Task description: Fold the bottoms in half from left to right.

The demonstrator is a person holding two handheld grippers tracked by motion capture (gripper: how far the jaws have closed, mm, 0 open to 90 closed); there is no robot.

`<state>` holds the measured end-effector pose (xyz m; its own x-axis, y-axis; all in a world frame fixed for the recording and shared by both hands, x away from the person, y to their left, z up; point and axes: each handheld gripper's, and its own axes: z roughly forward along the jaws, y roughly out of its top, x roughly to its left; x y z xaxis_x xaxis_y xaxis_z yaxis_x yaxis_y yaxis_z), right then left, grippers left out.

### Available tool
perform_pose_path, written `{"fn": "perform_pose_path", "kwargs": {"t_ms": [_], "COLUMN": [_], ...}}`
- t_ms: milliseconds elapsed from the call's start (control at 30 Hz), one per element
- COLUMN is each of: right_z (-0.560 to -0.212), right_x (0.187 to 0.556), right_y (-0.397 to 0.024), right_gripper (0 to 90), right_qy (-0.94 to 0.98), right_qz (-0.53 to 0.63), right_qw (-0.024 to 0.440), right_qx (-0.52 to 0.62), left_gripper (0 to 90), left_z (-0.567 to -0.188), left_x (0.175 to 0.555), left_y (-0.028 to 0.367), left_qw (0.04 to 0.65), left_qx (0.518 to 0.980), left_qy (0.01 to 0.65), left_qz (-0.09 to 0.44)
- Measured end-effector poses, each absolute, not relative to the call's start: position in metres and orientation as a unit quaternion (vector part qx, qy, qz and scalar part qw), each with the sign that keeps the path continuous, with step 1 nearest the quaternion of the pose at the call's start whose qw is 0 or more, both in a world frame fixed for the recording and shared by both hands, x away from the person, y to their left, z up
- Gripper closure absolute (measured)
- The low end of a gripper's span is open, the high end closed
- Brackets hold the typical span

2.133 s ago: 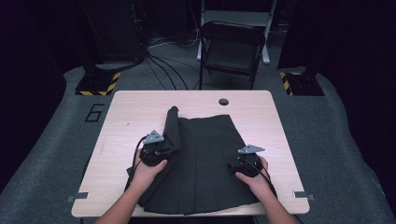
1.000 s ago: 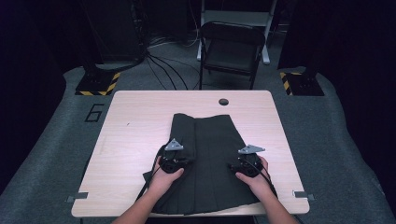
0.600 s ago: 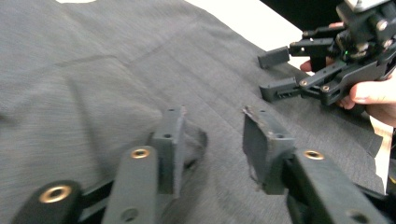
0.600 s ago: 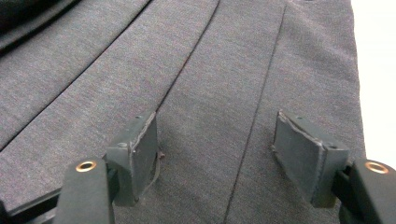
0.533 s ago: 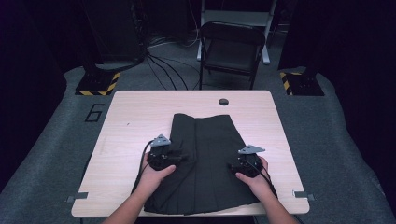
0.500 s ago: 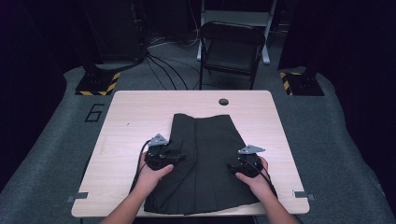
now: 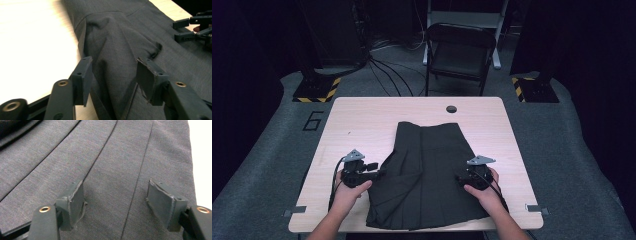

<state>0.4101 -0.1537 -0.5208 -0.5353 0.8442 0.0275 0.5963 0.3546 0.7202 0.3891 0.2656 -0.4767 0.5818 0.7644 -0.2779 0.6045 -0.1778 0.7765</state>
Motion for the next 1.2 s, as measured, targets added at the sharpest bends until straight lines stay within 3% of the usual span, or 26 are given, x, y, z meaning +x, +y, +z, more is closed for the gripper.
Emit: {"fn": "perform_pose_path", "kwargs": {"t_ms": [200, 433, 600, 700, 800, 1200], "right_z": [-0.521, -0.521, -0.521, -0.521, -0.520, -0.520], "right_x": [0.410, 0.410, 0.411, 0.411, 0.411, 0.411], "right_y": [-0.154, -0.155, -0.154, -0.154, -0.154, -0.155], "right_gripper": [29.3, 29.3, 29.3, 29.3, 29.3, 29.2], "right_qy": [0.805, 0.806, 0.806, 0.806, 0.806, 0.807], "right_qz": [0.349, 0.349, 0.350, 0.350, 0.349, 0.349], "right_qw": [0.178, 0.177, 0.177, 0.176, 0.175, 0.175], "right_qx": [0.446, 0.444, 0.444, 0.444, 0.444, 0.444], "left_gripper": [44.2, 53.2, 65.8, 79.5, 85.4, 81.5], "left_z": [-0.477, -0.490, -0.491, -0.487, -0.483, -0.475], "left_x": [0.382, 0.374, 0.371, 0.367, 0.366, 0.357], "left_y": [0.261, 0.262, 0.261, 0.261, 0.259, 0.241], "left_qw": [0.442, 0.440, 0.437, 0.445, 0.448, 0.461], "left_qx": [0.779, 0.790, 0.792, 0.787, 0.790, 0.791], "left_qy": [0.436, 0.424, 0.424, 0.425, 0.417, 0.400], "left_qz": [0.082, 0.044, 0.042, 0.042, 0.044, 0.033]}}
